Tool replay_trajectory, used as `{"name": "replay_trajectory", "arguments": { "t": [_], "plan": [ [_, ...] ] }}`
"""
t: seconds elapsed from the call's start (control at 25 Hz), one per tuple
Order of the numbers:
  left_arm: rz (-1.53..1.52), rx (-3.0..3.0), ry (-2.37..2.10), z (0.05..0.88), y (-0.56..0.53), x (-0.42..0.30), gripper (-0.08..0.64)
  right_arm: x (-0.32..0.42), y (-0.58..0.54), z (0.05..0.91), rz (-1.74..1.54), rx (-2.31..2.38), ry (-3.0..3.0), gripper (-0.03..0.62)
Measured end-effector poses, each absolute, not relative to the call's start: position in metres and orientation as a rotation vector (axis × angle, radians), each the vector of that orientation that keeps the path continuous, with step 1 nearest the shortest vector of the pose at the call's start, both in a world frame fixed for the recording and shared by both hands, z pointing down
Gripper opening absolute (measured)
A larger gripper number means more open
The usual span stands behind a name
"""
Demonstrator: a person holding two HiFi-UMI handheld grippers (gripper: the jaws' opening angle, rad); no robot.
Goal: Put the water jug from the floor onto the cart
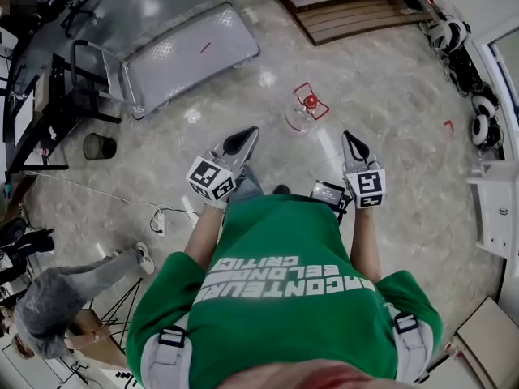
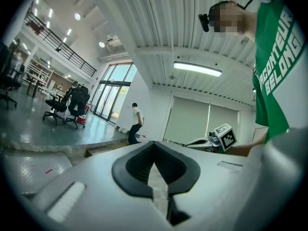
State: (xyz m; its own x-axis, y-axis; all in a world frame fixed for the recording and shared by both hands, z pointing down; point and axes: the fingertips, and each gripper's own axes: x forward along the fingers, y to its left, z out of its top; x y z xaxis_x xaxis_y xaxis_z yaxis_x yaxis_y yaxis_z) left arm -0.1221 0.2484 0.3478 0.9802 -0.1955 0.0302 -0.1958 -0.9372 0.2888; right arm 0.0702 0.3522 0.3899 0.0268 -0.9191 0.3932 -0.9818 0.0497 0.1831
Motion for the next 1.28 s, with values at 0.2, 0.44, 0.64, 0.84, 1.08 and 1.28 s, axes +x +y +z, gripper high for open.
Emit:
{"name": "replay_trajectory", "arguments": {
  "t": [0.2,0.44,0.64,0.84,1.08,1.28],
  "plan": [
    [-0.031,2.827,-0.240,0.348,0.223,-0.107,0.015,0.084,0.335,0.393,0.212,1.906,-1.866,-0.008],
    [-0.026,2.829,-0.183,0.344,0.173,-0.102,0.015,0.089,0.290,0.386,0.214,1.946,-1.815,-0.008],
    [-0.037,2.827,-0.170,0.339,0.122,-0.112,0.015,0.079,0.243,0.378,0.211,1.948,-1.796,-0.008],
    [-0.044,2.815,-0.168,0.338,0.080,-0.127,0.015,0.066,0.199,0.373,0.203,1.934,-1.785,-0.008],
    [-0.055,2.810,-0.180,0.338,0.036,-0.153,0.015,0.044,0.148,0.371,0.192,1.908,-1.791,-0.008],
    [-0.055,2.795,-0.206,0.339,0.001,-0.181,0.015,0.020,0.111,0.369,0.188,1.869,-1.796,-0.008]
  ]
}}
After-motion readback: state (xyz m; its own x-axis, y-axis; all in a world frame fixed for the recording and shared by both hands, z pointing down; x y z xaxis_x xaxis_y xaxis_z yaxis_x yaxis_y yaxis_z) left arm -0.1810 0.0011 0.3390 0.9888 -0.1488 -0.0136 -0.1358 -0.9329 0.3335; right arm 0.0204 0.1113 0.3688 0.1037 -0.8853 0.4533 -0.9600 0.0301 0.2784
